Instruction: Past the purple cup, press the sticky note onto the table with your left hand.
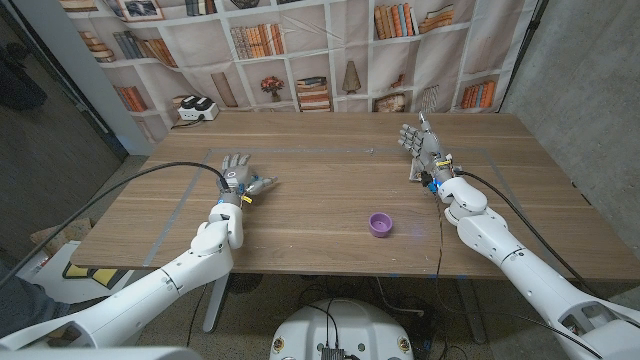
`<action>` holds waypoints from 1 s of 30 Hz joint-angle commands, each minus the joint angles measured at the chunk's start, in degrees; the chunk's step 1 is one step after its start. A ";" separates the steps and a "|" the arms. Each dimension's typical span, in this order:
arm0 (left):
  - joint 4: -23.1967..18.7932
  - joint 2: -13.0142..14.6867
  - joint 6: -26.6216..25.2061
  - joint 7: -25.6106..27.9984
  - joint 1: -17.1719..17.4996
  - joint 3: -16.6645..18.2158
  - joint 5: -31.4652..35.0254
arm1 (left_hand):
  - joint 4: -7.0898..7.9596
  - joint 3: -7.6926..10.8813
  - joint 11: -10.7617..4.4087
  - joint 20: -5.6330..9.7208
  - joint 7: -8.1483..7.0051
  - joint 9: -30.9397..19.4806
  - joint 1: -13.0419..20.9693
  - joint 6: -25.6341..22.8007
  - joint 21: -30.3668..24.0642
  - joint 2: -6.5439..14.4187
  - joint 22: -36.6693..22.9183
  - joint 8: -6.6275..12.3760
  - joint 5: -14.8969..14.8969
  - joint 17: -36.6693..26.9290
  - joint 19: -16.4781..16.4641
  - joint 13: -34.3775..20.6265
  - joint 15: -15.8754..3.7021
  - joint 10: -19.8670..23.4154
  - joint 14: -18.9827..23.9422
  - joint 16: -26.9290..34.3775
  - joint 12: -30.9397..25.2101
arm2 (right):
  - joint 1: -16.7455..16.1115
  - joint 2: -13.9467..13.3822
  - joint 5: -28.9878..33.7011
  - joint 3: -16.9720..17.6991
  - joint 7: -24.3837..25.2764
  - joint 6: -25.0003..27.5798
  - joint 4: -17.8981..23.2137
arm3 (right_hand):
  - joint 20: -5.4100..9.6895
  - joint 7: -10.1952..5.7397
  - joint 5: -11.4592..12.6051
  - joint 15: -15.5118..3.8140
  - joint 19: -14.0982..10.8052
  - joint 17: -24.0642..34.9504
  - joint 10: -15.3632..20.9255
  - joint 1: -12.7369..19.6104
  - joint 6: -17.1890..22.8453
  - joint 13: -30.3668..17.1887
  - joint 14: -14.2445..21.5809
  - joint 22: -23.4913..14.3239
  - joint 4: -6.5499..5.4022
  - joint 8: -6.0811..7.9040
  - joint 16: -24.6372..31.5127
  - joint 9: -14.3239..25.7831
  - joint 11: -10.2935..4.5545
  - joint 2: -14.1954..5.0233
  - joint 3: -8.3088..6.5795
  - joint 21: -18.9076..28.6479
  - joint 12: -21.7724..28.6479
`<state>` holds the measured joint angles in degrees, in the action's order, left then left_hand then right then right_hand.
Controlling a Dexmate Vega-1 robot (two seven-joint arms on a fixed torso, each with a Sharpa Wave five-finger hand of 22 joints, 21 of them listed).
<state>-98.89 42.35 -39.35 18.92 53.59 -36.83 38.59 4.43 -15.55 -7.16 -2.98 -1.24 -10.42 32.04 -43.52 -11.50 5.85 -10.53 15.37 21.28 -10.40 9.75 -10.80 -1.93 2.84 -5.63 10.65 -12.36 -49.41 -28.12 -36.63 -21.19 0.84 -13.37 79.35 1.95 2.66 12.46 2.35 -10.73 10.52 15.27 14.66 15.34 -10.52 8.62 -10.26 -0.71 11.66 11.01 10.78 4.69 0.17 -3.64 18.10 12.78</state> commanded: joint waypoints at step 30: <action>1.55 0.51 2.47 1.34 0.44 1.26 -1.92 | -0.24 -0.42 -0.25 0.42 -0.41 -0.19 0.72 -0.57 -0.39 0.59 -0.26 -0.85 0.04 -0.14 0.38 -0.10 -2.77 0.62 0.48 0.43 -0.05 | -0.75 -0.22 1.21 -0.66 2.20 1.61 2.09 | 0.06 -0.14 -0.33 0.27 -0.46 0.07 0.83 -0.45 0.52 -0.19 0.54 -0.20 -0.01 -0.17 -0.12 0.28 -0.10 -0.18 0.23 -0.63 -0.20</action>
<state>-97.21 42.54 -36.89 19.76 53.18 -36.35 37.35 4.25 -15.73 -7.46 -2.98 -1.33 -10.42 32.50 -43.61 -11.50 6.29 -10.53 14.60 21.28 -10.40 9.75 -10.79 -2.16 3.16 -5.40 10.65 -12.35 -50.11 -28.34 -35.72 -21.65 2.45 -12.15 81.03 1.95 2.66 12.45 2.66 -10.72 10.39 15.88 14.66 15.34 -10.52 8.92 -10.26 -0.71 11.66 11.01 10.77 4.69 0.17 -3.64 17.75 12.78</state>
